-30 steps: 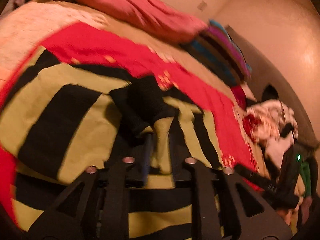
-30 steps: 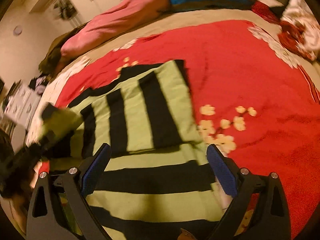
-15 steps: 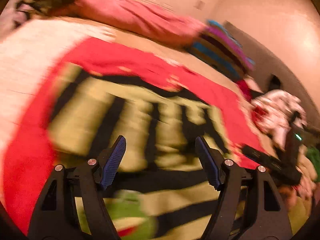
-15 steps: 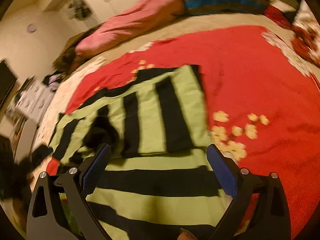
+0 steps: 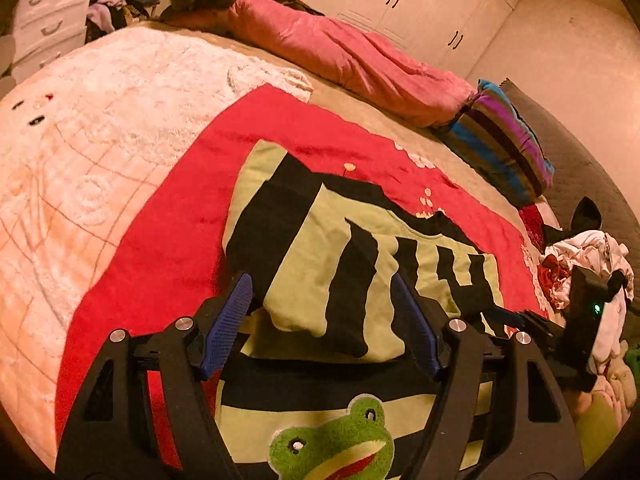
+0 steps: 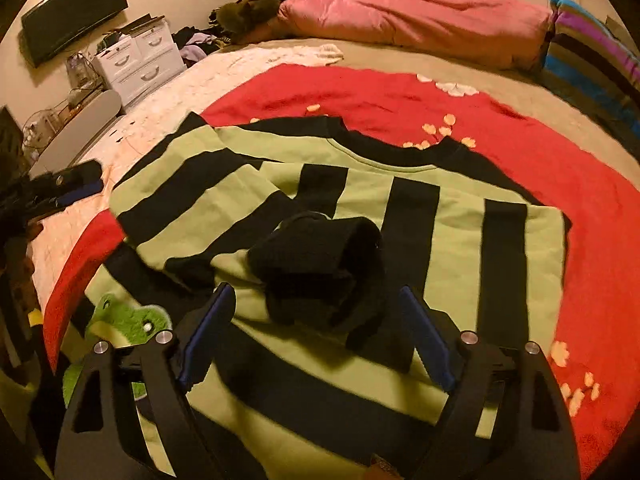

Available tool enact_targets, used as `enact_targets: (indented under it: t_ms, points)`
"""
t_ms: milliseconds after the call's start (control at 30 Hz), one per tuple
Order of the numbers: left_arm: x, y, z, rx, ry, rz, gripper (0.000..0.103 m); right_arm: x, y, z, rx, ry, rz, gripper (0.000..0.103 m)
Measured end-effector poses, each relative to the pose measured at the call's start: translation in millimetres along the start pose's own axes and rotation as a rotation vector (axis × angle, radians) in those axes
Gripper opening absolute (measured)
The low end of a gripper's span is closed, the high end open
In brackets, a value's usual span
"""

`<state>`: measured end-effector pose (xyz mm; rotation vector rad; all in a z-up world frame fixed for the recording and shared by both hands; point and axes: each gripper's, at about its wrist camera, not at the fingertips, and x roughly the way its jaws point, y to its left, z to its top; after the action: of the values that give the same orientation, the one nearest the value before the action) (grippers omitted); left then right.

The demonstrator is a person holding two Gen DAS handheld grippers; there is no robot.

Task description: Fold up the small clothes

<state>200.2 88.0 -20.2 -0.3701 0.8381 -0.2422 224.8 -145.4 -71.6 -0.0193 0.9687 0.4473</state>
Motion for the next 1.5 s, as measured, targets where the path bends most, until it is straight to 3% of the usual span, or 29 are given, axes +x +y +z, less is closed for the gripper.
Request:
enact_targets:
  t_ms: [67, 133, 200, 267, 300, 467, 600, 700, 767, 867, 900, 1000, 1100, 1233, 1367, 1433, 1500]
  points:
    - [3, 2, -3, -0.006, 0.01, 0.001, 0.064, 7, -4, 0, 0.028, 0.012, 0.045, 0.079]
    - [5, 4, -3, -0.013, 0.016, -0.001, 0.064, 12, -8, -1, 0.055, 0.03, 0.092, 0.057]
    - [5, 6, -3, -0.02, 0.016, -0.004, 0.064, 9, -13, -3, 0.092, 0.028, 0.164, 0.028]
    - [5, 8, -3, -0.028, 0.018, -0.004, 0.064, 0, -20, -5, 0.132, 0.008, 0.239, 0.011]
    - [5, 9, -3, -0.034, 0.02, -0.004, 0.064, -5, -25, -6, 0.163, -0.002, 0.288, 0.009]
    - [4, 13, -3, -0.057, 0.025, -0.006, 0.064, -41, -34, -5, 0.163, -0.053, 0.354, 0.008]
    - [1, 14, -2, -0.063, 0.016, -0.009, 0.064, -78, -59, -4, 0.18, -0.15, 0.332, 0.008]
    - [2, 13, -3, -0.061, 0.027, -0.009, 0.064, -90, -78, -9, 0.137, -0.176, 0.179, 0.008]
    - [4, 11, -4, -0.057, 0.04, -0.01, 0.064, -81, -83, -18, 0.07, -0.131, 0.034, 0.008]
    - [8, 9, -7, -0.051, 0.06, -0.005, 0.064, -55, -87, -37, 0.066, -0.019, -0.098, 0.01]
    - [9, 8, -8, -0.048, 0.063, -0.004, 0.064, -50, -87, -42, 0.07, -0.002, -0.113, 0.017]
    - [9, 7, -8, -0.042, 0.069, -0.002, 0.065, -56, -93, -60, 0.185, -0.037, -0.069, 0.046]
    - [10, 3, -9, -0.022, 0.074, 0.008, 0.065, -70, -97, -69, 0.293, -0.11, -0.005, 0.046]
    - [15, -17, -8, 0.072, 0.072, 0.044, 0.065, -80, -91, -56, 0.304, -0.159, 0.061, 0.05]
    - [28, -42, -3, 0.159, 0.091, 0.033, 0.069, -70, -90, -32, 0.294, -0.157, 0.051, 0.071]
    - [39, -55, -2, 0.205, 0.11, 0.038, 0.069, -61, -95, -29, 0.317, -0.142, 0.075, 0.069]
    - [47, -64, -2, 0.232, 0.119, 0.021, 0.069, -50, -102, -26, 0.347, -0.124, 0.13, 0.045]
